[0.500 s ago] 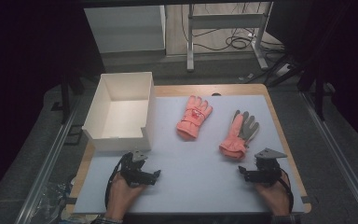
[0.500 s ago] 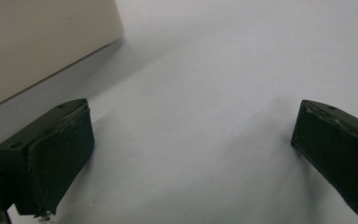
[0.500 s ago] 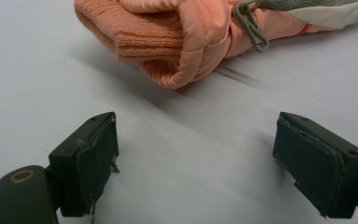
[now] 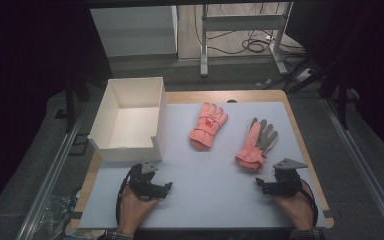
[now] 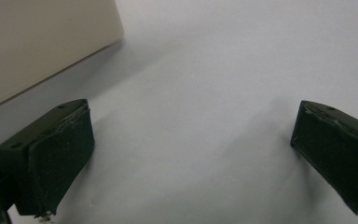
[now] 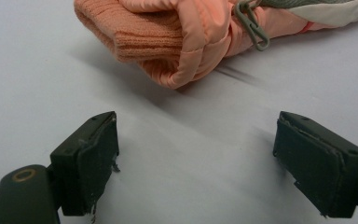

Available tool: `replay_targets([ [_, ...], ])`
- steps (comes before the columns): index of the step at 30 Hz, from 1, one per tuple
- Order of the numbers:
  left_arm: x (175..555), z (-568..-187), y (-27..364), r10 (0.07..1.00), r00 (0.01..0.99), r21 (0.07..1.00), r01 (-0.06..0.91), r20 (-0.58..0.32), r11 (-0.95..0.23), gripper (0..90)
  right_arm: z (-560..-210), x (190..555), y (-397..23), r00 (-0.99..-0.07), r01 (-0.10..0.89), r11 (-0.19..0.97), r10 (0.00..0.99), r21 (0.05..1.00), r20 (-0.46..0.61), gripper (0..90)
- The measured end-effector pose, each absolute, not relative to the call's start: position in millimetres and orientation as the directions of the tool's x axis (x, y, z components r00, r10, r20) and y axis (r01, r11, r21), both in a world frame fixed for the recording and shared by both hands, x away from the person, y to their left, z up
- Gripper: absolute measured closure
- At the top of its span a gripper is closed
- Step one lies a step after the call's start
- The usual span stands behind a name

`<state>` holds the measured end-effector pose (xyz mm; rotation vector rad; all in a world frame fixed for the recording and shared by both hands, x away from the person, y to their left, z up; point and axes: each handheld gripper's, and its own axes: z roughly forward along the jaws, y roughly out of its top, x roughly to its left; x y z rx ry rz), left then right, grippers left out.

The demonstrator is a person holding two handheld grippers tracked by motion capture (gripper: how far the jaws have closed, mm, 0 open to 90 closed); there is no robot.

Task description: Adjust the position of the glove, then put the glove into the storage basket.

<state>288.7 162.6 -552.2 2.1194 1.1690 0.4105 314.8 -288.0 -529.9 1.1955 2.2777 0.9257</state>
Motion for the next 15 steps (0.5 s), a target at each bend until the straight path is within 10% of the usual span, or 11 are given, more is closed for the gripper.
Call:
replay_targets([
  [15, 288.3, -552.3, 162.6, 0.838, 0.543, 0.691, 0.624, -0.048, -0.365, 0.2, -512.1, 313.0, -303.7, -0.546, 0.570, 0.361, 0.837, 0.738, 0.012, 26.3],
])
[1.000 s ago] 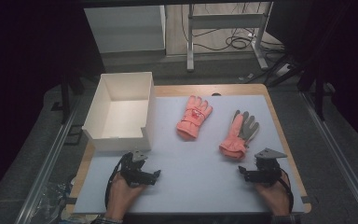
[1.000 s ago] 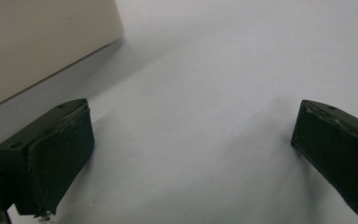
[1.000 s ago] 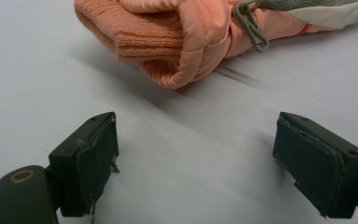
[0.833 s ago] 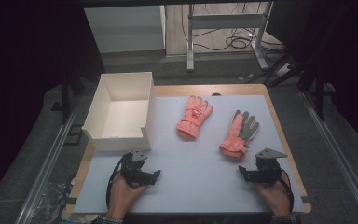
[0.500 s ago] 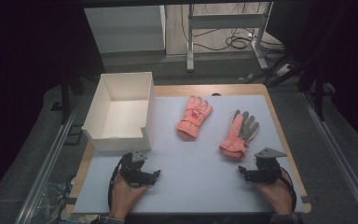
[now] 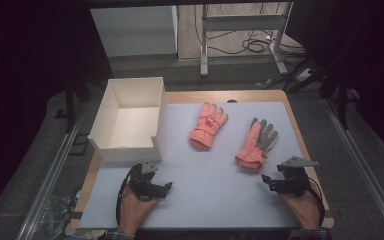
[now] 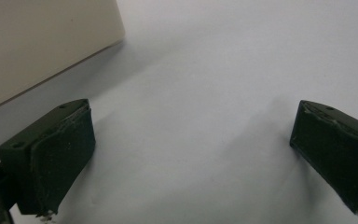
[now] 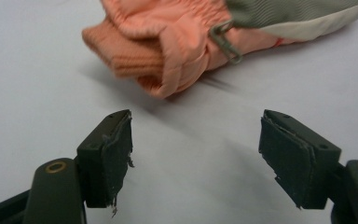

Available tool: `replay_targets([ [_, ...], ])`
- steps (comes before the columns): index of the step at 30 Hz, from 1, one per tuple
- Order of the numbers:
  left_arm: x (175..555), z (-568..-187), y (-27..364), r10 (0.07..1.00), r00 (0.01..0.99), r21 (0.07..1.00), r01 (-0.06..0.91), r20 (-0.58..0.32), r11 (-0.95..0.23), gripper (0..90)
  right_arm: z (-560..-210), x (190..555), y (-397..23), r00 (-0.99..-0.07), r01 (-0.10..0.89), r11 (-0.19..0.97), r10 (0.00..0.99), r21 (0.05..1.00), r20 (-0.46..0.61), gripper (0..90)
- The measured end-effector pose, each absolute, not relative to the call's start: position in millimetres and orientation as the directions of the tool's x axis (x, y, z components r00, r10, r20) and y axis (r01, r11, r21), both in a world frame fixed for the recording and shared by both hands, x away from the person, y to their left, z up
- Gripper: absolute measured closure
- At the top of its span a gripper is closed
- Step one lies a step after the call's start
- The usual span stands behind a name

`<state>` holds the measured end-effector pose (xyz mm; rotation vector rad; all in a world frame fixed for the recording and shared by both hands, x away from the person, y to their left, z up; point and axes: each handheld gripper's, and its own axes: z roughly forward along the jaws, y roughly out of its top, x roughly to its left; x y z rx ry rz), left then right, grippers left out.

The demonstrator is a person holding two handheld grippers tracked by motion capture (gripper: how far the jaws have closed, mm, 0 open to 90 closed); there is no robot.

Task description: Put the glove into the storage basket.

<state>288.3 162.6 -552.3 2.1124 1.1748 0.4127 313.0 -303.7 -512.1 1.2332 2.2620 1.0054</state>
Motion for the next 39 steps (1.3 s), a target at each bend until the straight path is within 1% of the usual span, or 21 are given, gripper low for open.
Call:
replay_targets([
  [5, 288.5, -552.3, 162.9, 0.838, 0.544, 0.691, 0.623, -0.047, -0.366, 0.2, -499.7, 318.8, -309.0, -0.535, 0.571, 0.345, 0.844, 0.745, 0.020, 26.5],
  [14, 288.4, -552.3, 162.9, 0.838, 0.544, 0.692, 0.623, -0.047, -0.366, 0.3, -483.9, 342.3, -303.9, -0.545, 0.568, 0.369, 0.838, 0.735, 0.001, 34.9],
  [18, 288.4, -552.3, 163.0, 0.838, 0.544, 0.692, 0.623, -0.047, -0.366, 0.3, -483.0, 353.0, -301.1, -0.541, 0.568, 0.380, 0.841, 0.730, -0.016, 34.9],
  [25, 288.4, -552.4, 162.9, 0.838, 0.543, 0.692, 0.623, -0.047, -0.365, 0.3, -481.5, 371.1, -301.0, -0.521, 0.585, 0.345, 0.854, 0.735, 0.014, 34.1],
  [33, 288.4, -552.4, 162.9, 0.838, 0.543, 0.692, 0.623, -0.047, -0.365, 0.3, -477.1, 391.9, -297.8, -0.498, 0.581, 0.334, 0.867, 0.743, 0.000, 34.0],
  [38, 288.4, -552.4, 162.9, 0.838, 0.543, 0.692, 0.623, -0.048, -0.364, 0.3, -473.0, 404.4, -294.9, -0.498, 0.574, 0.345, 0.867, 0.743, -0.017, 46.0],
  [39, 288.4, -552.4, 162.9, 0.838, 0.543, 0.692, 0.623, -0.048, -0.364, 0.3, -473.0, 404.4, -294.9, -0.498, 0.574, 0.345, 0.867, 0.743, -0.017, 46.0],
])
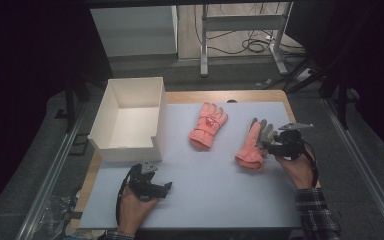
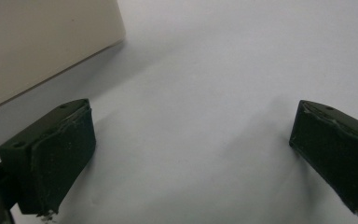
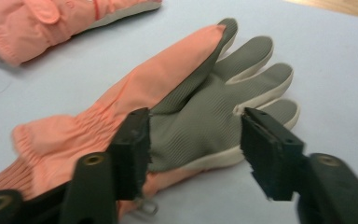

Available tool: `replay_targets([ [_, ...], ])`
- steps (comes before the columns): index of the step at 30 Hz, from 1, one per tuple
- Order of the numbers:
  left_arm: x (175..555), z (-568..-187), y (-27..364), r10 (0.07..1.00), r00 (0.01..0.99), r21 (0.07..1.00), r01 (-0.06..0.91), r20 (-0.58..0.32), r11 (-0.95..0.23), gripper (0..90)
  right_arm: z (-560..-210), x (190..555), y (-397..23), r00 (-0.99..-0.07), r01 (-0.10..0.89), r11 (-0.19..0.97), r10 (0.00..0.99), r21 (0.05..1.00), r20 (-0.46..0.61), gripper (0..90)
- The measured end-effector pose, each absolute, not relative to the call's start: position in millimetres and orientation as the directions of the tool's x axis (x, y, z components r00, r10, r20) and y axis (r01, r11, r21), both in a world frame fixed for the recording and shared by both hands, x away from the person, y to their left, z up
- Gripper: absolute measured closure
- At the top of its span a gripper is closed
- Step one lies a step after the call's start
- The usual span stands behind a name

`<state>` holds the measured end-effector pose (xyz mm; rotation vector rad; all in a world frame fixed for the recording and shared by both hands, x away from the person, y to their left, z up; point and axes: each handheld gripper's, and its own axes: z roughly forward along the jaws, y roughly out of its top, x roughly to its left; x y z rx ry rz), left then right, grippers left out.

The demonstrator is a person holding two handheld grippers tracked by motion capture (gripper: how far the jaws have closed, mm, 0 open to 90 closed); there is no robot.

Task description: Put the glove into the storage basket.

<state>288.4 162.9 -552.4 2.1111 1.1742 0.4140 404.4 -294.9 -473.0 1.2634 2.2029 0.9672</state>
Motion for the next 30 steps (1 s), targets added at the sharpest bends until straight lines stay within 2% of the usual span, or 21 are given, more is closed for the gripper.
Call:
replay_targets([
  [1, 288.4, -552.5, 162.8, 0.839, 0.542, 0.693, 0.623, -0.050, -0.362, 0.3, -473.8, 411.0, -294.5, -0.494, 0.576, 0.346, 0.869, 0.741, -0.023, 50.2],
  [4, 288.4, -552.5, 162.9, 0.838, 0.543, 0.693, 0.623, -0.049, -0.363, 0.3, -478.0, 419.0, -292.4, -0.489, 0.586, 0.356, 0.872, 0.728, -0.032, 50.8],
  [10, 288.4, -552.5, 162.9, 0.838, 0.543, 0.693, 0.622, -0.049, -0.363, 0.3, -492.3, 431.2, -283.2, -0.498, 0.608, 0.371, 0.867, 0.703, -0.026, 45.2],
  [13, 288.4, -552.5, 162.9, 0.838, 0.543, 0.693, 0.622, -0.048, -0.363, 0.3, -497.6, 434.1, -282.4, -0.498, 0.621, 0.372, 0.867, 0.691, -0.019, 45.1],
  [16, 288.3, -552.5, 162.9, 0.838, 0.543, 0.693, 0.622, -0.048, -0.363, 0.3, -500.9, 434.6, -283.8, -0.503, 0.624, 0.369, 0.864, 0.689, -0.007, 49.8],
  [17, 288.3, -552.5, 162.9, 0.838, 0.543, 0.693, 0.622, -0.048, -0.364, 0.3, -503.3, 433.3, -285.3, -0.510, 0.624, 0.368, 0.860, 0.689, 0.003, 56.5],
  [22, 288.3, -552.4, 162.9, 0.838, 0.544, 0.693, 0.623, -0.048, -0.364, 0.3, -505.1, 430.6, -286.3, -0.493, 0.637, 0.344, 0.870, 0.689, 0.022, 75.7],
  [24, 288.3, -552.5, 162.9, 0.838, 0.543, 0.693, 0.622, -0.048, -0.364, 0.3, -504.2, 429.5, -284.3, -0.492, 0.626, 0.361, 0.870, 0.691, -0.009, 84.1],
  [28, 288.3, -552.5, 162.9, 0.838, 0.543, 0.693, 0.622, -0.048, -0.363, 0.3, -502.8, 428.6, -282.6, -0.487, 0.625, 0.357, 0.873, 0.695, -0.010, 87.7],
  [30, 288.3, -552.5, 162.9, 0.838, 0.543, 0.693, 0.622, -0.048, -0.363, 0.3, -499.7, 427.6, -287.7, -0.479, 0.629, 0.308, 0.877, 0.714, 0.044, 88.4],
])
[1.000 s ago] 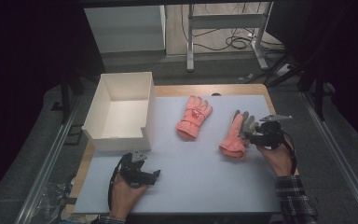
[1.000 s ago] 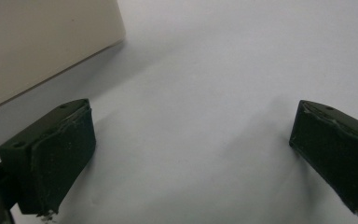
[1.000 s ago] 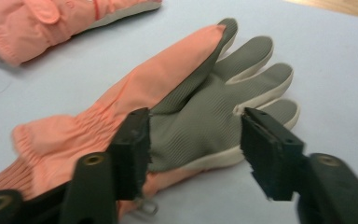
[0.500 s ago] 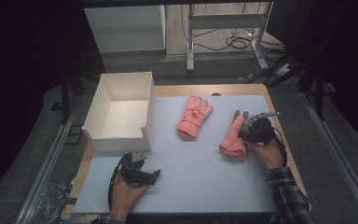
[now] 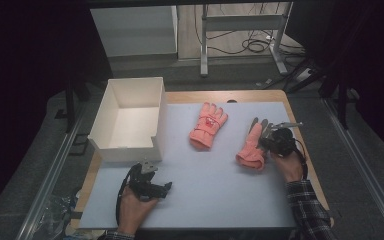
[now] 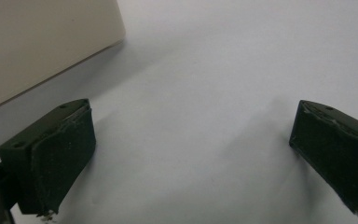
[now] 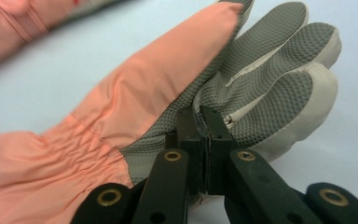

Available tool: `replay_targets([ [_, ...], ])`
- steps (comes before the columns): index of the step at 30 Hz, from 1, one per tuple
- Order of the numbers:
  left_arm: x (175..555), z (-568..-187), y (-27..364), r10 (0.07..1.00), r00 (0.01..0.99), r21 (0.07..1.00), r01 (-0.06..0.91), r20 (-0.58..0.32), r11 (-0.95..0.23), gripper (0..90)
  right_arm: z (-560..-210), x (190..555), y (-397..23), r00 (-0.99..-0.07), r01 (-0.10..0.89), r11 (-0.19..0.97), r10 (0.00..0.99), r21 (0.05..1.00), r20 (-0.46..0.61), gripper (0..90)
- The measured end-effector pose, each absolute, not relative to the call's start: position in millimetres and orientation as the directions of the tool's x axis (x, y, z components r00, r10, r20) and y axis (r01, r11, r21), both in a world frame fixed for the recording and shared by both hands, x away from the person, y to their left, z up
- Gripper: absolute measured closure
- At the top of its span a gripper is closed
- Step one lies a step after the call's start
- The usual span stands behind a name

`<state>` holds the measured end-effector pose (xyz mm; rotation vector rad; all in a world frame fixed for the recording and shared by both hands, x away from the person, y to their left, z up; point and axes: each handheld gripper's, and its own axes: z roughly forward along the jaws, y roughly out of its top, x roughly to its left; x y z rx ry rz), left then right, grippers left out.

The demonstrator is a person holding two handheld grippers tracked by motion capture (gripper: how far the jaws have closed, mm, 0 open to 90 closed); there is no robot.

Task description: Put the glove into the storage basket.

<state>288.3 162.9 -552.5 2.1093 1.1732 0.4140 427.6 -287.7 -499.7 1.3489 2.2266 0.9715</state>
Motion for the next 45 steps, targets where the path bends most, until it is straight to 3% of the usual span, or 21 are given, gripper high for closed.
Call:
replay_targets([
  [17, 288.3, -552.4, 162.9, 0.838, 0.543, 0.693, 0.623, -0.048, -0.364, 0.3, -459.0, 400.2, -274.9, -0.571, 0.577, 0.264, 0.807, 0.773, 0.149, 88.4],
  [24, 288.4, -552.5, 162.9, 0.839, 0.543, 0.692, 0.623, -0.049, -0.363, 0.3, -452.8, 380.8, -248.3, -0.645, 0.556, 0.294, 0.743, 0.777, 0.180, 88.3],
  [37, 288.4, -552.3, 162.5, 0.839, 0.542, 0.687, 0.627, -0.047, -0.367, 0.0, -481.1, 359.2, -197.3, -0.725, 0.547, 0.356, 0.654, 0.757, 0.217, 88.1],
  [45, 288.6, -552.4, 162.4, 0.839, 0.542, 0.687, 0.627, -0.048, -0.366, 0.0, -502.6, 356.1, -189.6, -0.735, 0.537, 0.390, 0.652, 0.748, 0.188, 87.7],
])
